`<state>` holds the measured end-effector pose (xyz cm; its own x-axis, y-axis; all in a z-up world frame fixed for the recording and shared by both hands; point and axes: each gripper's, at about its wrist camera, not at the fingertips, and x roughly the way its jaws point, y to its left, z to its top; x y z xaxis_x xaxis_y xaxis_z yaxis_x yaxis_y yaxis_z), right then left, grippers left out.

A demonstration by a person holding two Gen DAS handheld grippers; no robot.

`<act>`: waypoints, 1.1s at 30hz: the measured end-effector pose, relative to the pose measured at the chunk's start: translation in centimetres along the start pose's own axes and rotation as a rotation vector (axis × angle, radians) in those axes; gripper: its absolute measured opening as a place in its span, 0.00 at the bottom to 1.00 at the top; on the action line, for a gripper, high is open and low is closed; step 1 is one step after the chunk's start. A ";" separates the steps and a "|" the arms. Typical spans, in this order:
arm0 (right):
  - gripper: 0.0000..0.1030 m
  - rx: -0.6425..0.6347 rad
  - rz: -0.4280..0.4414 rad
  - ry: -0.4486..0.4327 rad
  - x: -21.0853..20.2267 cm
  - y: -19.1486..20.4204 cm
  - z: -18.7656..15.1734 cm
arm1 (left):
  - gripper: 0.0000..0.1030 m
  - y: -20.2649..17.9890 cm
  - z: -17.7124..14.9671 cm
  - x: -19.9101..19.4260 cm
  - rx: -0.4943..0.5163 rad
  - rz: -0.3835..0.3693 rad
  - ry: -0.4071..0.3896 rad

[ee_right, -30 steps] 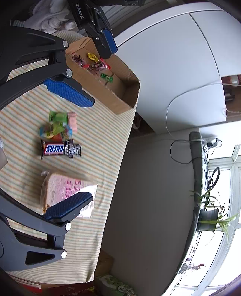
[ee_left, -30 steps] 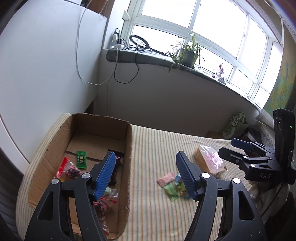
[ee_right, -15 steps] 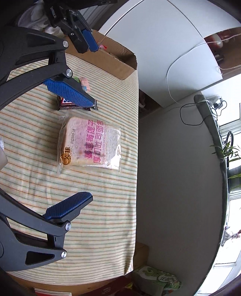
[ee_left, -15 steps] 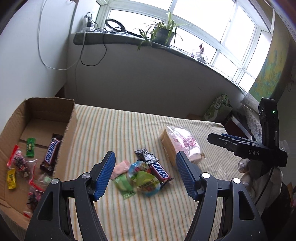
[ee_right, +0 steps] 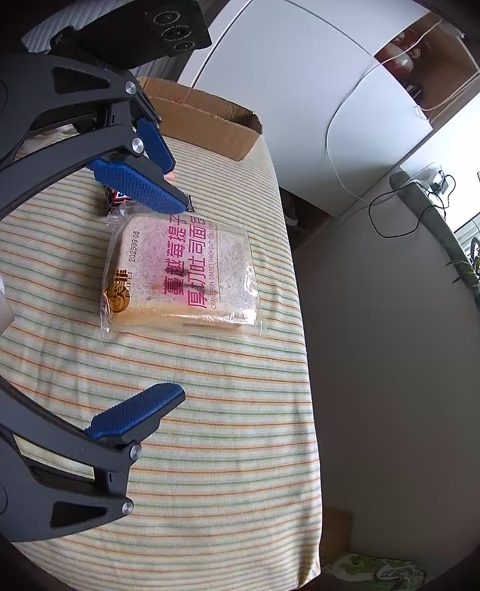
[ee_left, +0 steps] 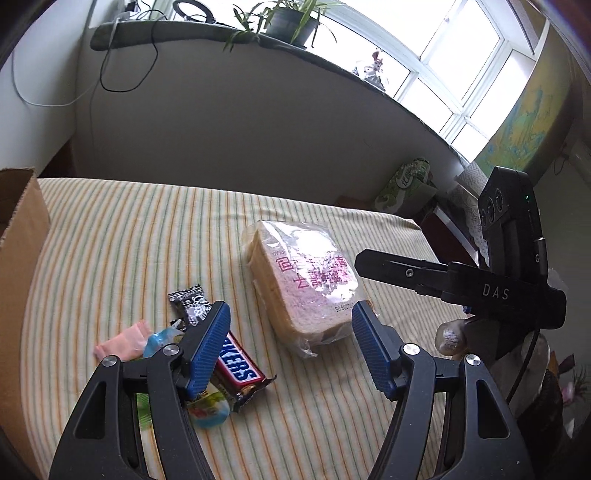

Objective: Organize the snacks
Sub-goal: 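Move both tools to the bread loaf and close them on its sides, then lift the bread loaf with both tools and carry it over the box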

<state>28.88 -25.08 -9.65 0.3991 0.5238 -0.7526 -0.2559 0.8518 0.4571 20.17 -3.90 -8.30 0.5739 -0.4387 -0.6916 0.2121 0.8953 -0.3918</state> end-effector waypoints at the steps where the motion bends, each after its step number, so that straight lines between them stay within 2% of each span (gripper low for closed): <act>1: 0.92 0.003 0.008 0.006 0.2 -0.1 0.1 | 0.66 -0.1 0.0 0.4 0.004 0.000 0.007; 9: 0.90 0.011 0.058 0.052 1.7 -0.2 0.1 | 0.66 -0.1 0.4 3.0 -0.006 -0.024 0.056; 13: 0.71 0.011 0.070 0.088 2.6 -0.3 0.1 | 0.66 -0.4 0.4 4.0 0.006 -0.035 0.087; 16: 0.62 0.011 0.072 0.100 3.0 -0.4 0.1 | 0.64 -0.4 0.2 4.3 -0.005 -0.053 0.106; 21: 0.60 0.021 0.106 0.114 3.6 -0.3 0.0 | 0.59 -0.2 0.0 4.6 -0.020 -0.063 0.124; 24: 0.56 0.014 0.108 0.113 3.5 0.0 -0.1 | 0.56 -0.5 0.1 4.8 -0.013 -0.067 0.117; 33: 0.54 0.011 0.107 0.102 2.6 0.3 -0.2 | 0.55 -1.3 0.0 4.2 0.014 -0.056 0.101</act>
<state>29.65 -23.51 -11.55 0.2786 0.6082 -0.7433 -0.2826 0.7916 0.5417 22.31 -6.90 -10.70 0.4786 -0.4933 -0.7264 0.2535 0.8697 -0.4235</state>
